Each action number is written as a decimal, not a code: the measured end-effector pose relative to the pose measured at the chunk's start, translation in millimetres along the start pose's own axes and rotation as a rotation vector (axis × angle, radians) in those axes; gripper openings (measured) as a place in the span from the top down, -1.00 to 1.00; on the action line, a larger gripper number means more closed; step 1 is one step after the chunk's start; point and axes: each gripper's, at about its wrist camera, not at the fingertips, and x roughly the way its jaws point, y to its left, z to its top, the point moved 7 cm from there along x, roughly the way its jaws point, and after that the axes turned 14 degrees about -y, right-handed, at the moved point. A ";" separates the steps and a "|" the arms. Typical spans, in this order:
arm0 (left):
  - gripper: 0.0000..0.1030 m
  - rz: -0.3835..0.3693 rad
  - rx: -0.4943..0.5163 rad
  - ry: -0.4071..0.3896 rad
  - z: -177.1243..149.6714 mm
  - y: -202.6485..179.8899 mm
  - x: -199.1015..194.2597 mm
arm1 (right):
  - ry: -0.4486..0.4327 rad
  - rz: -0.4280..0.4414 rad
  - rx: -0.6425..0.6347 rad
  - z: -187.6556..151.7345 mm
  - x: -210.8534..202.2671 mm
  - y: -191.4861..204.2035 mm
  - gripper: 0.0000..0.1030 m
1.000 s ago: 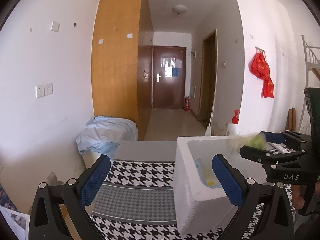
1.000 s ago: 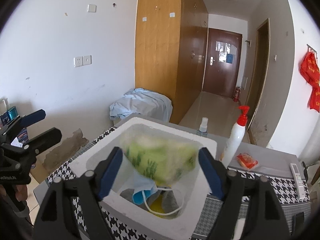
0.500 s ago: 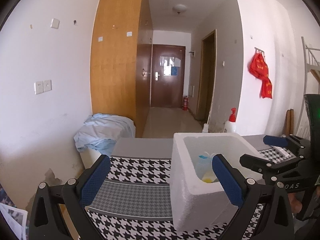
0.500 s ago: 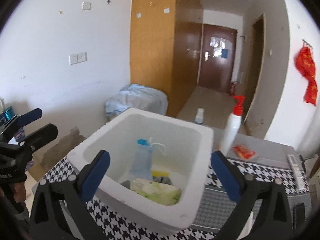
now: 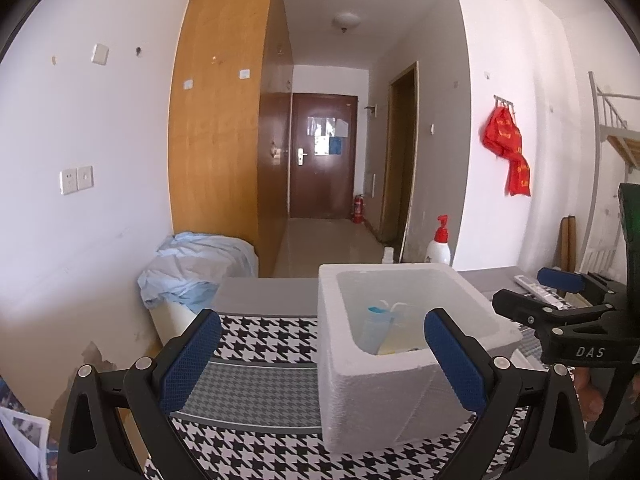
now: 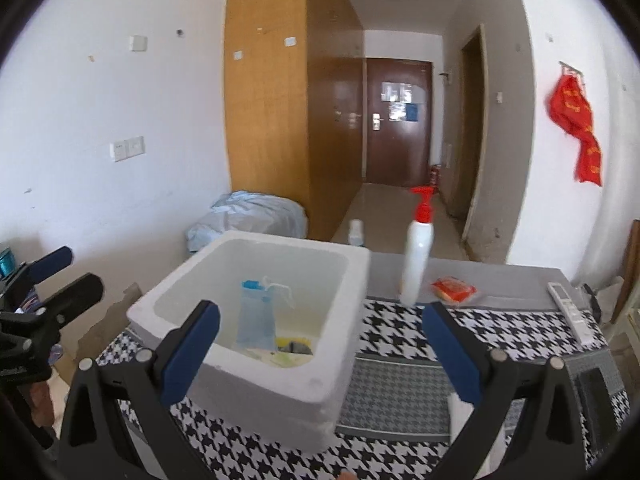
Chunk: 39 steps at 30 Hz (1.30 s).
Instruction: Organize soft objects
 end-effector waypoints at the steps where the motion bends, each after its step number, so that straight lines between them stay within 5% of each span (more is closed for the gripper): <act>1: -0.98 -0.001 0.002 -0.002 0.6 -1.3 -1.1 | -0.003 -0.006 0.005 -0.3 -2.0 -1.8 -0.99; 8: -0.98 -0.031 -0.002 -0.007 1.1 -9.9 -6.8 | -0.062 -0.044 0.067 -0.7 -18.3 -16.8 -0.99; 13: -0.98 -0.057 -0.003 -0.011 0.6 -18.3 -10.7 | -0.099 -0.100 -0.003 -3.5 -31.3 -21.6 -0.99; 39: -0.98 -0.133 0.002 -0.063 -20.1 -63.5 -32.5 | -0.080 -0.181 0.042 -34.2 -67.6 -64.1 -0.99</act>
